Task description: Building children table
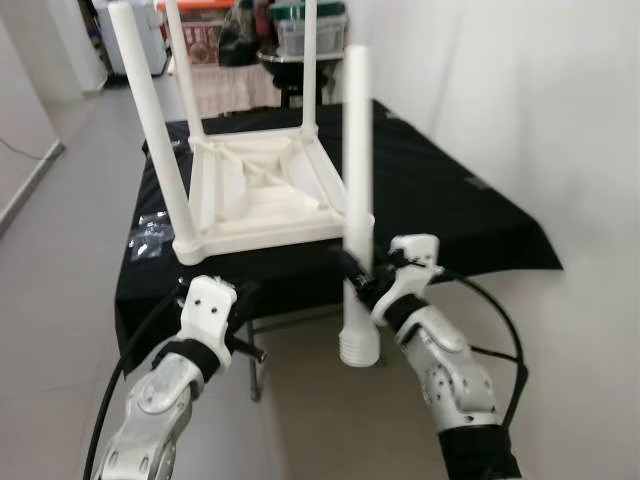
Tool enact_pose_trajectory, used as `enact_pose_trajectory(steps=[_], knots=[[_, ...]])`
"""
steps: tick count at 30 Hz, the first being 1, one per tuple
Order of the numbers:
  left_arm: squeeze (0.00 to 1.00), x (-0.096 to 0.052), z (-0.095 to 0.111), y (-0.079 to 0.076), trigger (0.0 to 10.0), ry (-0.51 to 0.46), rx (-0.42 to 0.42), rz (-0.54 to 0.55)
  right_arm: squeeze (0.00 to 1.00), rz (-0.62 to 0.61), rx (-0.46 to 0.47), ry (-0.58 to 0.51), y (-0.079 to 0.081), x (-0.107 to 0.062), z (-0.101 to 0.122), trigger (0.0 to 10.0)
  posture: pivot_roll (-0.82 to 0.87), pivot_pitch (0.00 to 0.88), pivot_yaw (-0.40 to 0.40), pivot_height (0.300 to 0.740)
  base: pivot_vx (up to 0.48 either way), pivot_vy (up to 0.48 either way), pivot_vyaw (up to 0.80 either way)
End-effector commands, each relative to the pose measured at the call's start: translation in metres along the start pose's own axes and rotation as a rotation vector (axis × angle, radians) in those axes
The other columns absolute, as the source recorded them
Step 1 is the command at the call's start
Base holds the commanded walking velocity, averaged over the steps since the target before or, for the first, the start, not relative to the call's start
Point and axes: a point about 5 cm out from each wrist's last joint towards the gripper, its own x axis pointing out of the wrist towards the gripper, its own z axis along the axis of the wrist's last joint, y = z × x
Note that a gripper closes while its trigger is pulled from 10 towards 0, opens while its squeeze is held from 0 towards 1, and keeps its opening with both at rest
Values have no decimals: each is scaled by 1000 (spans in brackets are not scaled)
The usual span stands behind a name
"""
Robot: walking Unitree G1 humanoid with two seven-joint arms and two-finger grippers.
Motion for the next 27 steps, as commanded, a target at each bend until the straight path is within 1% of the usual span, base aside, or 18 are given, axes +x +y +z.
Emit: enact_pose_trajectory(steps=[1, 4, 7, 13, 22, 25, 26, 27], knots=[[0, 0, -1, 1, 10000, -3, -2, 5, 0, -8, -21, -23, -3, 0, 5, 10000, -96, 0, 27, 740, 0, 0, 0], [0, 0, -1, 1, 10000, 1, -5, 8, 0, -4, -30, -17, -3, 0, 4, 10000, -96, 0, 27, 740, 0, 0, 0], [0, 0, -3, 1, 10000, 6, -7, 9, 0, 17, -10, -29, -2, -1, 3, 10000, -94, 0, 26, 740, 0, 0, 0], [0, 0, -6, 0, 10000, 17, -12, 2, 0, 28, -10, 7, -3, 0, -1, 10000, -93, 0, 27, 740, 0, 0, 0], [0, 0, -7, 0, 10000, 21, -12, -2, 0, 34, -13, 9, -2, 1, -1, 10000, -94, 0, 29, 740, 0, 0, 0], [0, 0, -6, 0, 10000, 20, -11, -3, 0, 37, -4, -5, -2, 0, 0, 10000, -94, 0, 30, 740, 0, 0, 0], [0, 1, -4, 1, 10000, 14, -13, -2, 0, 29, -6, -12, -3, 0, 2, 10000, -92, 0, 29, 740, 0, 0, 0], [0, 1, 1, 4, 10000, -5, -18, 4, 0, 30, -46, -17, -5, -1, 5, 10000, -90, 0, 28, 740, 0, 0, 0]])
